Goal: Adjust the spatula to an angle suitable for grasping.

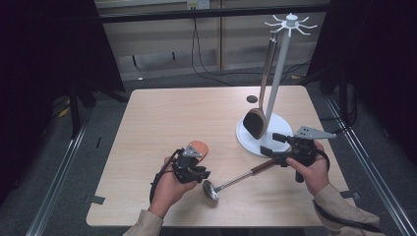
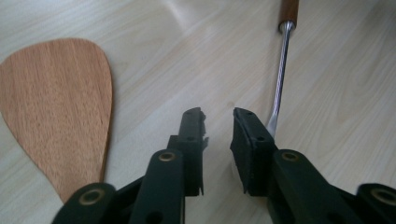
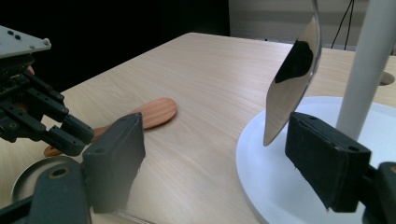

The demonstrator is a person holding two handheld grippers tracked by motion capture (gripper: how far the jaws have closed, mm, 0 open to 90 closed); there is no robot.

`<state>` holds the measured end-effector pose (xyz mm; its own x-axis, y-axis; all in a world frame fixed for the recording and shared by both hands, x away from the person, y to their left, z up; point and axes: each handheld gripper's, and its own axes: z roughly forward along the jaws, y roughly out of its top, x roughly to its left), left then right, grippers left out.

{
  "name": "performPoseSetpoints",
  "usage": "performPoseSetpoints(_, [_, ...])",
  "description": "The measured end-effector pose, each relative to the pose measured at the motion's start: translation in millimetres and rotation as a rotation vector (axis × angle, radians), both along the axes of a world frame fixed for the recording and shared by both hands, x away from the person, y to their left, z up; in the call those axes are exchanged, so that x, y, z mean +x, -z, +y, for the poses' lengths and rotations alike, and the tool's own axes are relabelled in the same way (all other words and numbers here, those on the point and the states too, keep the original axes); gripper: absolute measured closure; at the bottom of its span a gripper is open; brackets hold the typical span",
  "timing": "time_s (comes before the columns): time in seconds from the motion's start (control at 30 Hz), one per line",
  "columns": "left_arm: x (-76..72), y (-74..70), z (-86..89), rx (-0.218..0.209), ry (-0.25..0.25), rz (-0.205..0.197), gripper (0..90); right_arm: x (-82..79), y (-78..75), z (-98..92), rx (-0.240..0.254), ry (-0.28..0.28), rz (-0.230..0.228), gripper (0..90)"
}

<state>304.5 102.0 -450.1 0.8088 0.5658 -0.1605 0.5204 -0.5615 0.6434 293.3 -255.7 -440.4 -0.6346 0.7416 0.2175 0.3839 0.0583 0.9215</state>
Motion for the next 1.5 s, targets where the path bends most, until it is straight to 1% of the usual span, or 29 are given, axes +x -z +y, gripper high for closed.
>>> performPoseSetpoints(0.1, [2.8,-1.6,-6.6,-0.016,0.005,-0.002,70.4,-3.1,0.2,-3.6,-0.003,0.006,0.000,20.2])
performPoseSetpoints(0.27, [8.4,-3.4,-21.4,-0.024,0.045,-0.004,69.7,-10.8,0.7,-11.4,-0.002,0.030,0.006,20.1])
performPoseSetpoints(0.3, [8.7,-2.6,-26.0,-0.036,0.044,-0.003,69.7,-11.9,1.0,-12.9,-0.005,0.032,0.004,20.1])
performPoseSetpoints(0.33, [10.0,-2.7,-29.6,-0.030,0.058,-0.003,69.5,-13.7,1.4,-15.0,-0.012,0.038,0.004,20.1])
performPoseSetpoints(0.4, [12.2,-1.9,-38.6,-0.033,0.075,-0.009,69.1,-17.0,1.6,-18.2,-0.001,0.053,0.010,20.1])
performPoseSetpoints(0.43, [12.7,-2.5,-41.2,-0.026,0.081,-0.008,69.1,-19.0,1.7,-20.3,-0.003,0.061,0.009,20.1])
performPoseSetpoints(0.5, [15.3,-2.9,-49.7,-0.020,0.116,-0.007,69.0,-22.6,1.6,-23.8,-0.001,0.071,0.007,20.1])
performPoseSetpoints(0.53, [15.3,-2.4,-54.1,-0.030,0.113,-0.003,68.7,-24.2,1.6,-25.6,-0.001,0.076,0.009,20.1])
performPoseSetpoints(0.57, [16.3,-2.8,-56.2,-0.013,0.128,-0.002,68.8,-25.6,1.9,-27.5,-0.004,0.079,0.008,20.1])
performPoseSetpoints(0.6, [16.7,-2.2,-59.2,-0.017,0.133,-0.002,68.8,-26.8,2.0,-28.9,-0.008,0.084,0.010,20.1])
performPoseSetpoints(0.63, [18.1,-2.4,-63.0,0.009,0.152,-0.005,68.8,-27.9,2.2,-30.2,-0.006,0.088,0.012,20.1])
performPoseSetpoints(0.67, [18.3,-1.3,-66.1,-0.002,0.154,0.003,69.1,-29.6,2.5,-32.5,-0.009,0.095,0.011,20.1])
performPoseSetpoints(0.7, [19.0,-1.1,-69.9,0.009,0.162,0.002,69.1,-30.7,2.5,-33.9,-0.011,0.100,0.013,20.1])
performPoseSetpoints(0.77, [20.1,0.1,-77.6,0.014,0.186,0.004,69.7,-33.4,2.6,-37.2,-0.012,0.110,0.013,20.1])
performPoseSetpoints(0.8, [20.7,0.1,-79.6,0.017,0.195,0.004,70.3,-35.1,2.4,-38.9,-0.003,0.117,0.016,20.1])
performPoseSetpoints(0.83, [20.9,0.7,-82.6,0.015,0.198,0.017,70.6,-35.9,2.6,-40.6,-0.014,0.122,0.013,20.1])
performPoseSetpoints(0.9, [21.7,2.6,-88.2,0.029,0.215,0.020,71.1,-37.8,2.8,-43.2,-0.006,0.128,0.014,20.1])
performPoseSetpoints(0.97, [22.3,5.2,-94.1,0.042,0.228,0.029,71.2,-39.4,3.1,-45.9,-0.011,0.134,0.015,20.1])
performPoseSetpoints(1.0, [22.6,6.9,-97.2,0.040,0.236,0.026,71.4,-39.9,3.0,-46.4,-0.010,0.139,0.015,20.1])
performPoseSetpoints(1.1, [23.2,10.1,-105.4,0.072,0.247,0.044,72.1,-41.0,2.1,-48.0,-0.008,0.141,0.012,20.1])
performPoseSetpoints(1.13, [22.7,10.7,-107.5,0.083,0.237,0.048,72.4,-41.3,1.6,-48.3,-0.009,0.142,0.012,20.1])
performPoseSetpoints(1.2, [23.7,10.8,-109.9,0.084,0.245,0.050,73.4,-41.2,1.3,-48.4,-0.006,0.140,0.010,20.1])
performPoseSetpoints(1.27, [23.5,10.3,-112.3,0.100,0.245,0.055,73.2,-41.0,1.4,-48.2,-0.006,0.136,0.013,20.1])
performPoseSetpoints(1.3, [23.7,10.3,-113.2,0.104,0.249,0.050,73.0,-40.8,1.5,-48.0,-0.008,0.136,0.012,20.1])
performPoseSetpoints(1.33, [23.4,9.6,-113.5,0.107,0.246,0.055,73.1,-40.6,1.4,-47.8,-0.008,0.136,0.012,20.1])
performPoseSetpoints(1.37, [24.1,9.0,-113.8,0.109,0.256,0.050,73.1,-40.6,1.1,-47.7,-0.007,0.135,0.012,20.1])
performPoseSetpoints(1.4, [22.7,8.2,-114.9,0.097,0.241,0.052,73.1,-40.6,0.9,-47.7,-0.007,0.136,0.011,20.1])
performPoseSetpoints(1.47, [23.7,5.1,-115.9,0.108,0.257,0.044,72.6,-40.3,0.2,-48.2,-0.011,0.137,0.005,20.1])
performPoseSetpoints(1.5, [23.2,4.2,-117.5,0.103,0.248,0.043,72.0,-40.2,0.1,-48.4,-0.011,0.137,0.006,20.1])
